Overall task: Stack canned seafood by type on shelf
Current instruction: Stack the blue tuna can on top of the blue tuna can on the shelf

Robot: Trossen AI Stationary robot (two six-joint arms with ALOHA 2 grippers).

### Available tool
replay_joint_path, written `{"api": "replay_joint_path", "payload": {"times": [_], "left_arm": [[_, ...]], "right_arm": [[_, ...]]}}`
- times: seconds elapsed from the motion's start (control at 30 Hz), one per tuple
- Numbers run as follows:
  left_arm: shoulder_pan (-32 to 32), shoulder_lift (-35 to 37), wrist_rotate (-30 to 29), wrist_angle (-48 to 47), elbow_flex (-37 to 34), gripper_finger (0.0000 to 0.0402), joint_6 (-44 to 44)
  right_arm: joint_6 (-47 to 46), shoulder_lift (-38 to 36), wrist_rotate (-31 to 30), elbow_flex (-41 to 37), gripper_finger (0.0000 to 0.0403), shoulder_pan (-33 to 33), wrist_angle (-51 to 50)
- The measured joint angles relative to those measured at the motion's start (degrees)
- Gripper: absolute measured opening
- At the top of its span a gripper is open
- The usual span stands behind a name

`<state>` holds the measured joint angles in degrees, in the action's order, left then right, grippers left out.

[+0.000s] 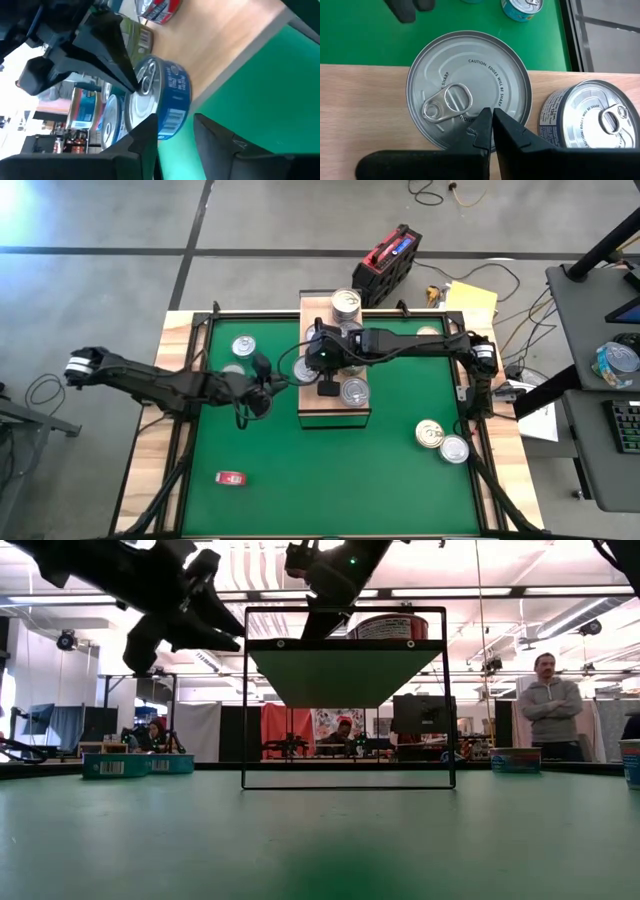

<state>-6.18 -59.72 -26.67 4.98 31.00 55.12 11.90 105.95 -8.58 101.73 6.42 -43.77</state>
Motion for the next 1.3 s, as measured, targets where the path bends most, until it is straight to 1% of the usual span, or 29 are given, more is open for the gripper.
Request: {"api": "replay_joint_path", "payload": {"times": [0.17, 0.37, 0.5, 0.57, 0.7, 0.73, 0.9, 1.1, 1.23, 1.3], "left_arm": [[0.0, -1.8, -4.4, 3.2, 0.0, 0.0156, 0.1], [0.1, -4.6, -3.5, 3.5, 0.0, 0.0216, 1.4], [0.1, -6.7, -4.0, 5.4, 0.0, 0.0237, 3.0], [0.1, -7.7, -5.1, 7.5, 0.0, 0.0241, 3.9], [0.1, -8.8, -11.2, 11.8, 0.0, 0.0242, 5.2], [0.1, -9.0, -12.0, 12.4, 0.0, 0.0242, 5.4], [0.1, -10.5, -11.8, 13.6, 0.0, 0.0242, 5.4], [0.1, -13.9, -11.4, 13.7, 0.0, 0.0242, 6.8], [0.1, -16.3, -11.8, 17.3, 0.0, 0.0243, 7.8], [0.1, -17.1, -11.9, 18.9, 0.0, 0.0243, 8.5]], "right_arm": [[-0.4, 0.0, 0.0, 0.0, 0.0009, 0.1, 0.0], [-0.5, 0.0, 0.1, 0.0, 0.0009, 0.1, 0.0], [-0.4, 0.0, 0.2, 0.0, 0.0009, 0.1, 0.0], [-0.5, 0.0, 1.1, 0.0, 0.0009, 0.2, 0.0], [-0.5, 0.0, 1.5, 0.0, 0.0009, 0.2, 0.0], [-0.5, 0.1, 1.5, 0.0, 0.0009, 0.2, 0.0], [-0.5, 0.1, 1.5, 0.0, 0.0009, 0.2, -0.1], [-0.5, 0.1, 1.6, 0.0, 0.0009, 0.2, 0.1], [-0.8, 0.1, 1.8, 0.0, 0.0009, 0.2, 0.0], [-0.8, 0.1, 3.2, 0.0, 0.0009, 0.3, 0.0]]}}
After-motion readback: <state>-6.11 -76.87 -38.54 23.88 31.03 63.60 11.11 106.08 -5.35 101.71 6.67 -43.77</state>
